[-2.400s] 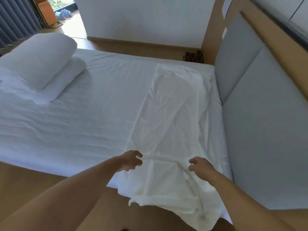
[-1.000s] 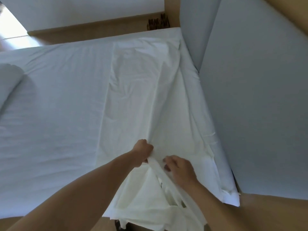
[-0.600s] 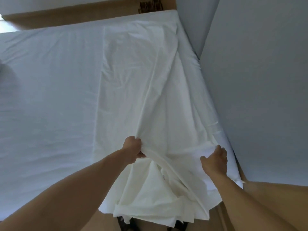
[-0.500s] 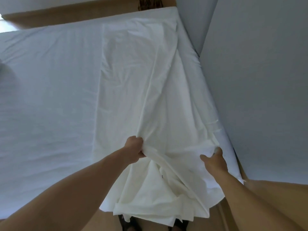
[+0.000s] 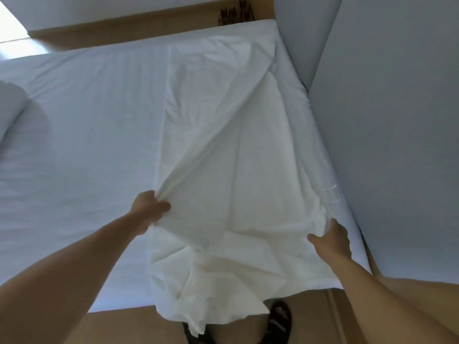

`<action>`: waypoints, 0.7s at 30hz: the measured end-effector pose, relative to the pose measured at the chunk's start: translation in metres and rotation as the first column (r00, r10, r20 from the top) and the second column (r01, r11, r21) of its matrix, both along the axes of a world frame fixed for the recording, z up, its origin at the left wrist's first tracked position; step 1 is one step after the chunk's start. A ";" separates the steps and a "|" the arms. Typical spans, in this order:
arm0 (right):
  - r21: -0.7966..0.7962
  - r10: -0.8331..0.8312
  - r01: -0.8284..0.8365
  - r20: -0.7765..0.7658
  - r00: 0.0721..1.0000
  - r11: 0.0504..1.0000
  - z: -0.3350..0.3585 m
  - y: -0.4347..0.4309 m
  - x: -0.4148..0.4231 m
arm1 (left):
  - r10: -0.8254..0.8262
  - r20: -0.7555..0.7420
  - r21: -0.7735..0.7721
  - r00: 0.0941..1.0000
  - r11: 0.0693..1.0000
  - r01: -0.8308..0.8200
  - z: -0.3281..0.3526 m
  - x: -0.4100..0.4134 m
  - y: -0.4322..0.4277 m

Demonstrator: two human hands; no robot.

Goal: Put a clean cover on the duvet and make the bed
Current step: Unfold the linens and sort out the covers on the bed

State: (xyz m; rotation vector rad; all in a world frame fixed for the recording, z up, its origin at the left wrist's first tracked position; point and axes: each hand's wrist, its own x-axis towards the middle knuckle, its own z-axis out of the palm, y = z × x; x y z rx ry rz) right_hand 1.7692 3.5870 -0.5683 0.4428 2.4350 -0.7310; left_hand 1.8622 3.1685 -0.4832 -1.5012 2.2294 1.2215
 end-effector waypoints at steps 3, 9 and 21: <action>-0.012 -0.038 0.038 0.009 0.999 0.999 -0.013 -0.004 0.003 | 0.024 0.063 -0.392 0.998 0.920 0.003 -0.001 0.023 -0.043; -0.107 -0.314 0.332 0.158 0.936 0.937 -0.021 -0.016 0.004 | -0.003 0.245 -0.456 0.969 0.882 0.118 -0.012 0.063 -0.073; -0.466 -0.036 -0.035 -0.141 0.989 0.884 0.064 -0.115 0.018 | -0.204 -0.038 0.087 0.978 0.975 0.206 -0.012 0.039 0.045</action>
